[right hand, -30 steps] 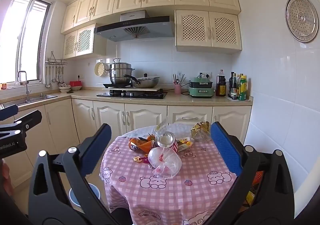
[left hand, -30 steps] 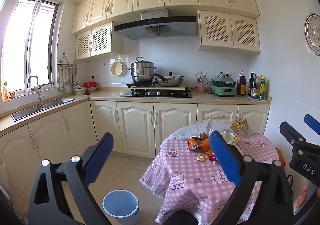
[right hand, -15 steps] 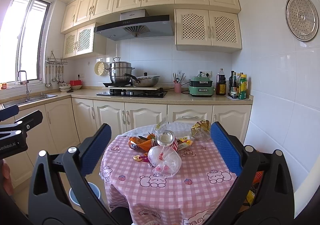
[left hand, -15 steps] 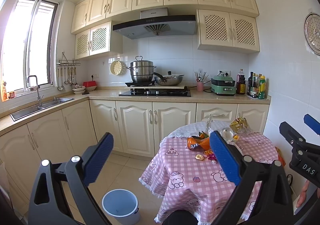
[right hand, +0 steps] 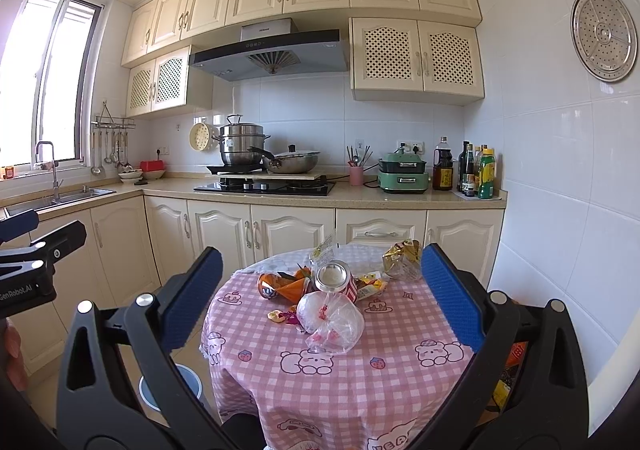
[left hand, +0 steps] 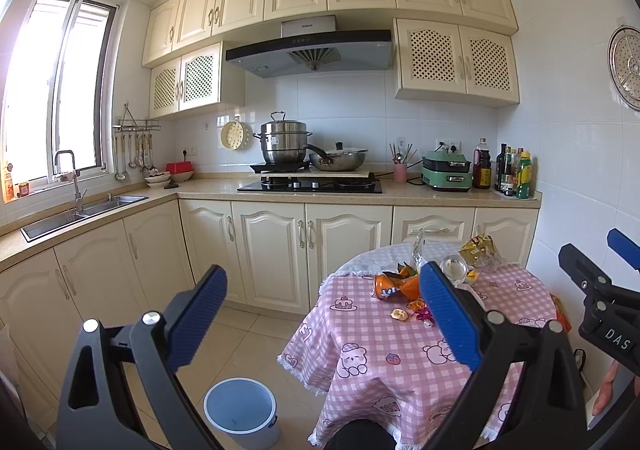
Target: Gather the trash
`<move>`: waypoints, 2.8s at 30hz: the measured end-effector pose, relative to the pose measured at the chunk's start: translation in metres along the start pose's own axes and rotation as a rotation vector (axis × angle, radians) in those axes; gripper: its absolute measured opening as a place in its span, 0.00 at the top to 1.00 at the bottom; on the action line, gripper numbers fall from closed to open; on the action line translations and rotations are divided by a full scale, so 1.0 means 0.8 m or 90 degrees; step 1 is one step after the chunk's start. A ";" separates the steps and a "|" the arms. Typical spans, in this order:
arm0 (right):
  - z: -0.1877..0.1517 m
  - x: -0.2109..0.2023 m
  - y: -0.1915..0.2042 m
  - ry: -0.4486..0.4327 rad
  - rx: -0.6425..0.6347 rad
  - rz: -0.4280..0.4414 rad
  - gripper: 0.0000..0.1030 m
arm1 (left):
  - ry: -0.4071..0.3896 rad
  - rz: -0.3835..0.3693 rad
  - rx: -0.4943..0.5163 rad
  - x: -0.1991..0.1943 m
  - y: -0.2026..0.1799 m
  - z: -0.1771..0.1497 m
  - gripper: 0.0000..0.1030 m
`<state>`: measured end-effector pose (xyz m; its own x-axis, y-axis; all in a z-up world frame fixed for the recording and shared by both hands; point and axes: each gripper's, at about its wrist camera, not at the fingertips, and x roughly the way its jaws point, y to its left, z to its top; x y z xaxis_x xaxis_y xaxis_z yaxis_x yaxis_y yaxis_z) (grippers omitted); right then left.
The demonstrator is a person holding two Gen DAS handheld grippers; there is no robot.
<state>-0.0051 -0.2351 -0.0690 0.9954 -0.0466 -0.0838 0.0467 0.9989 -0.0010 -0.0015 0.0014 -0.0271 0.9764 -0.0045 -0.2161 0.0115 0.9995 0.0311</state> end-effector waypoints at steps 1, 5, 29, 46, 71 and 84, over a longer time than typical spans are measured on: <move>0.001 0.000 0.000 0.000 0.000 0.000 0.06 | 0.000 0.000 0.001 0.000 0.000 -0.002 0.08; -0.005 0.001 0.001 0.001 0.001 0.001 0.06 | 0.004 0.001 0.002 0.001 -0.005 0.013 0.08; -0.029 0.059 -0.022 0.073 0.038 -0.002 0.06 | 0.078 0.006 0.027 0.070 -0.017 -0.003 0.08; -0.108 0.190 -0.116 0.232 0.123 -0.072 0.06 | 0.295 -0.135 0.024 0.250 -0.081 -0.064 0.08; -0.159 0.279 -0.180 0.308 0.193 -0.045 0.06 | 0.368 -0.346 0.076 0.393 -0.225 -0.097 0.64; -0.147 0.283 -0.129 0.320 0.177 -0.003 0.06 | 0.270 -0.377 -0.063 0.300 -0.091 -0.069 0.72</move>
<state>0.2056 -0.3483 -0.2047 0.8365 0.0245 -0.5475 0.1379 0.9574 0.2536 0.2200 -0.0705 -0.1350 0.6452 -0.5511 -0.5291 0.4716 0.8322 -0.2917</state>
